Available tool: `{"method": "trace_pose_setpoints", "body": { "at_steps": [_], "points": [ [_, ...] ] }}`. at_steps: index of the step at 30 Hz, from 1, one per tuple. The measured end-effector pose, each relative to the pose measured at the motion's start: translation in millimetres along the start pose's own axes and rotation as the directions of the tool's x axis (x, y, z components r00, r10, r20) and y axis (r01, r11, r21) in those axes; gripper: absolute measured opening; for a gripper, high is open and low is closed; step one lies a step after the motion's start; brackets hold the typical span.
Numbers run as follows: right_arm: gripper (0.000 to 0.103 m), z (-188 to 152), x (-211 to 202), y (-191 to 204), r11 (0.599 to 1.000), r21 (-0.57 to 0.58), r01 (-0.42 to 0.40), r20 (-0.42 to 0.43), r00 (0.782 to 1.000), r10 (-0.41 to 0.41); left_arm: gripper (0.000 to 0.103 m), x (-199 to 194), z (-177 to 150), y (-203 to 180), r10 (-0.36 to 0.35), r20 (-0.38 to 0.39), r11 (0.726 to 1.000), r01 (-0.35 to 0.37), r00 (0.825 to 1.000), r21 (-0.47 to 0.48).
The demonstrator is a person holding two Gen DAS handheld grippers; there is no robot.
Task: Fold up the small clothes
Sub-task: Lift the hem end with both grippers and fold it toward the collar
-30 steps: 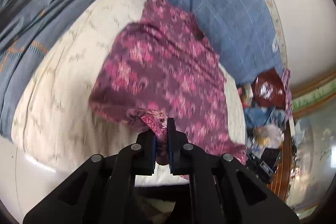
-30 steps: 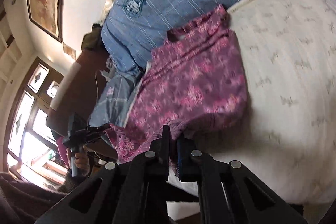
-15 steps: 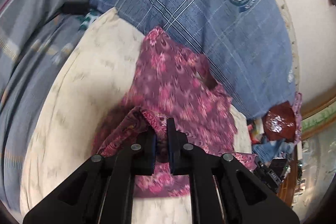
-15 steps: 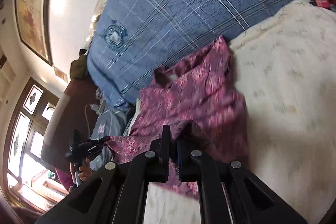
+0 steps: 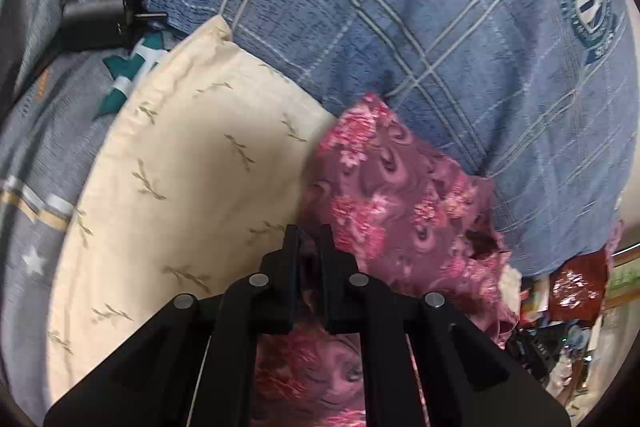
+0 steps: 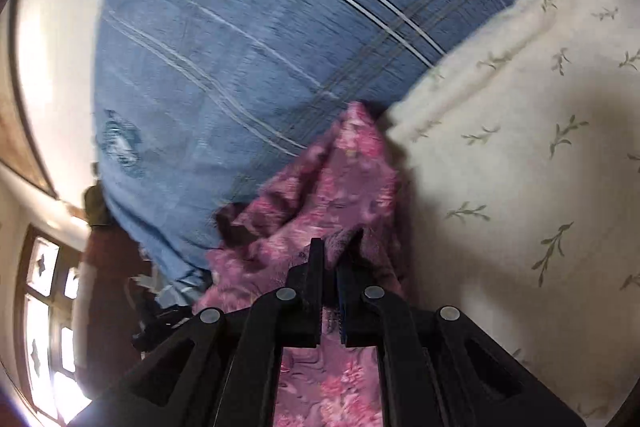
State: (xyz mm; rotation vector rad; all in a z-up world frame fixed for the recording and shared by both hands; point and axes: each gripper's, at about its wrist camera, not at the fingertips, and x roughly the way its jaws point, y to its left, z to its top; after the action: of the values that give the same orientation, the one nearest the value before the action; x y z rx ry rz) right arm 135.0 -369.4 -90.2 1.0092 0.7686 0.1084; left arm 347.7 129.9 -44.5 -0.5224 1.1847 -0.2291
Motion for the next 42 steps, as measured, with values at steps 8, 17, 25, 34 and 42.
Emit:
{"method": "trace_pose_setpoints", "body": {
  "at_steps": [8,17,25,34,42],
  "points": [
    [0.018,-2,-30,17,0.997,-0.08,0.017,0.033,0.999,-0.015,0.069,-50,6,-1,-0.036,0.025,0.992,0.033,0.999,0.118],
    [0.043,-11,-29,36,0.947,-0.262,0.187,0.006,0.981,-0.192,0.069,-33,-9,-8,-0.014,-0.061,0.982,0.025,0.998,0.189],
    [0.044,1,-4,42,0.893,-0.34,0.296,0.004,0.95,-0.314,0.07,-19,-16,-24,-0.071,-0.12,0.955,0.102,0.99,0.28],
    [0.043,24,32,47,0.903,-0.295,0.311,0.017,0.947,-0.321,0.073,7,-22,-37,0.07,-0.072,0.925,-0.038,0.995,0.378],
    [0.005,8,19,84,0.83,-0.453,0.326,0.118,0.944,-0.307,0.005,-5,-24,-38,0.018,0.015,0.936,-0.023,1.0,0.351]
  ]
}}
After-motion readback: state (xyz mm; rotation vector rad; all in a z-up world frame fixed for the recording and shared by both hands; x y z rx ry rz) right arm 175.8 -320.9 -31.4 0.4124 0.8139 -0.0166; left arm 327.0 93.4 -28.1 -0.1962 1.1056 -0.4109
